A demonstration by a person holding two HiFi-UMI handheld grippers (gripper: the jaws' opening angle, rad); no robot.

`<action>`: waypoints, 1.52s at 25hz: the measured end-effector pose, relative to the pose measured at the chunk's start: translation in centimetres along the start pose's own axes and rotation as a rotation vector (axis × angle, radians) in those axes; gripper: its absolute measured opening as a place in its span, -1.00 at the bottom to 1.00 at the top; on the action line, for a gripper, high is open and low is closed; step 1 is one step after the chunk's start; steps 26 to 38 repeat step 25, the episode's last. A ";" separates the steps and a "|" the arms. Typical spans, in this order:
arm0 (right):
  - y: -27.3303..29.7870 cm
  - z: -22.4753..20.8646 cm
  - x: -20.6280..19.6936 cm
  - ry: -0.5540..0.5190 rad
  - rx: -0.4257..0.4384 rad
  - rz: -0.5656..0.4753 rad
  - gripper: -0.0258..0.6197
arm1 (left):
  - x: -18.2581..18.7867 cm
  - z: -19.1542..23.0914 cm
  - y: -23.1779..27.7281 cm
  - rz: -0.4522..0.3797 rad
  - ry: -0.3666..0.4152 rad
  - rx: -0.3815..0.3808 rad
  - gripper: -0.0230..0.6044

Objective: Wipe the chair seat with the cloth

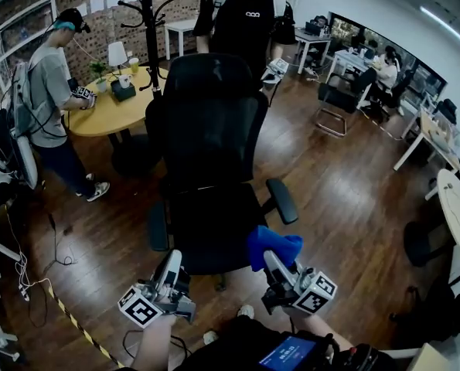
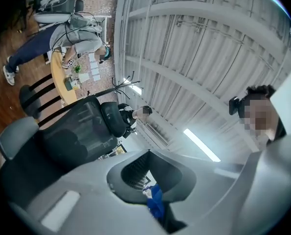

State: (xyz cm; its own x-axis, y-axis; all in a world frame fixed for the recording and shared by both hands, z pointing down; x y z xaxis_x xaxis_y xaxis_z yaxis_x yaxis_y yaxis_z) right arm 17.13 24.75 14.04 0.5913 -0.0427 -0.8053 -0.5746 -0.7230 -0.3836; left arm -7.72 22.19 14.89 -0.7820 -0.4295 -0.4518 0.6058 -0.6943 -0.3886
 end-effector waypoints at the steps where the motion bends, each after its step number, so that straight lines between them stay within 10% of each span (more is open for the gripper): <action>1: -0.6 0.8 0.1 0.009 -0.001 -0.009 -0.67 | -0.2 -0.6 -0.7 -0.001 -0.003 -0.005 -0.95; 38: -4.4 1.2 3.6 0.059 0.039 -0.056 -0.67 | -5.4 -5.1 0.8 0.002 0.022 -0.018 -0.95</action>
Point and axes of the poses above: the fingertips, and each gripper's own axes: y forward along the fingers, z to its left, x out of its top, the point moved 3 cm from there along -y, backward along the fingers, and after that the axes turned 7 degrees about -y, right-handed, at the moved point
